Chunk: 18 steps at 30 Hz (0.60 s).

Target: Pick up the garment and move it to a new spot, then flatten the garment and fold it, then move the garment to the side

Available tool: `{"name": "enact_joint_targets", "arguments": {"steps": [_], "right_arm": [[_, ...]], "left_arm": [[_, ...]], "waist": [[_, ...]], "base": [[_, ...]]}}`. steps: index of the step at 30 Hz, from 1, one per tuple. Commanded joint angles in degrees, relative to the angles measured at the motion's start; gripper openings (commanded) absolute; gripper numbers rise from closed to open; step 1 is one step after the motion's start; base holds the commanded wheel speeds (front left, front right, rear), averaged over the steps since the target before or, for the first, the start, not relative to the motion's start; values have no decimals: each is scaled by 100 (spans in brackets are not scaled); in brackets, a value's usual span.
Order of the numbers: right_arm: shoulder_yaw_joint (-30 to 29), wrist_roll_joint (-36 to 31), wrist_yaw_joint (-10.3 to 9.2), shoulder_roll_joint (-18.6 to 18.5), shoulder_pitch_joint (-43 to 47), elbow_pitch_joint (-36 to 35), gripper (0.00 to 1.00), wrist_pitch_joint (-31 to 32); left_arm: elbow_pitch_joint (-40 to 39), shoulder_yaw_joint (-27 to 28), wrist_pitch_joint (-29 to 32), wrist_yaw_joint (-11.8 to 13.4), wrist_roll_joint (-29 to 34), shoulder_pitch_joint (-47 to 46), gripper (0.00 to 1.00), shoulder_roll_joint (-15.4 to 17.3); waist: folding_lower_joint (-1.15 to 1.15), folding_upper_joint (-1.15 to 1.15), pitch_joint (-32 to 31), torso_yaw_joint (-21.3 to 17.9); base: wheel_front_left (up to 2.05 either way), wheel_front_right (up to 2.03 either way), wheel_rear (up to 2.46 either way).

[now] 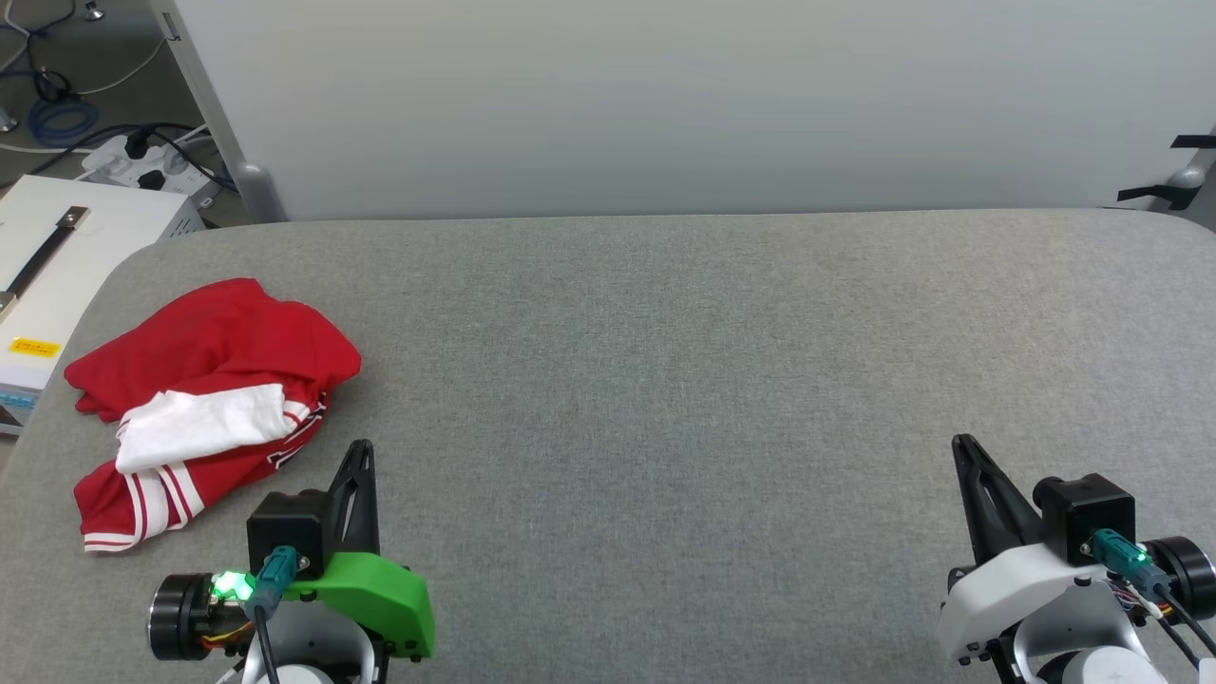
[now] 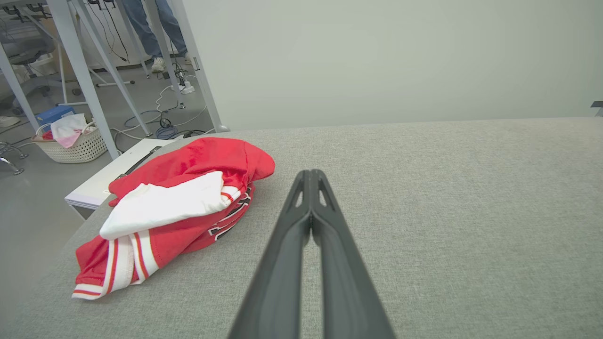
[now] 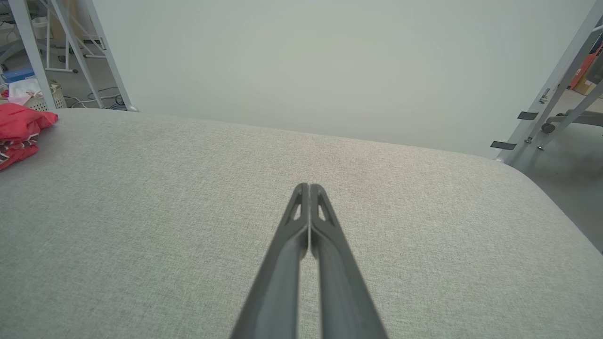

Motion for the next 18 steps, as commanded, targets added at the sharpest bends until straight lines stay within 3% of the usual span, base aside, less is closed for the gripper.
{"name": "enact_joint_targets", "arguments": {"steps": [1, 18], "right_arm": [[3, -55, -4, -6, -94, 12, 0, 15], [3, -55, -4, -6, -94, 12, 0, 15]], "left_arm": [[-14, 4, -4, 23, 55, -99, 0, -25], [-14, 4, -4, 23, 55, -99, 0, -25]], "waist": [[0, 0, 0, 0], [0, 0, 0, 0]], "base": [[0, 0, 0], [0, 0, 0]]}}
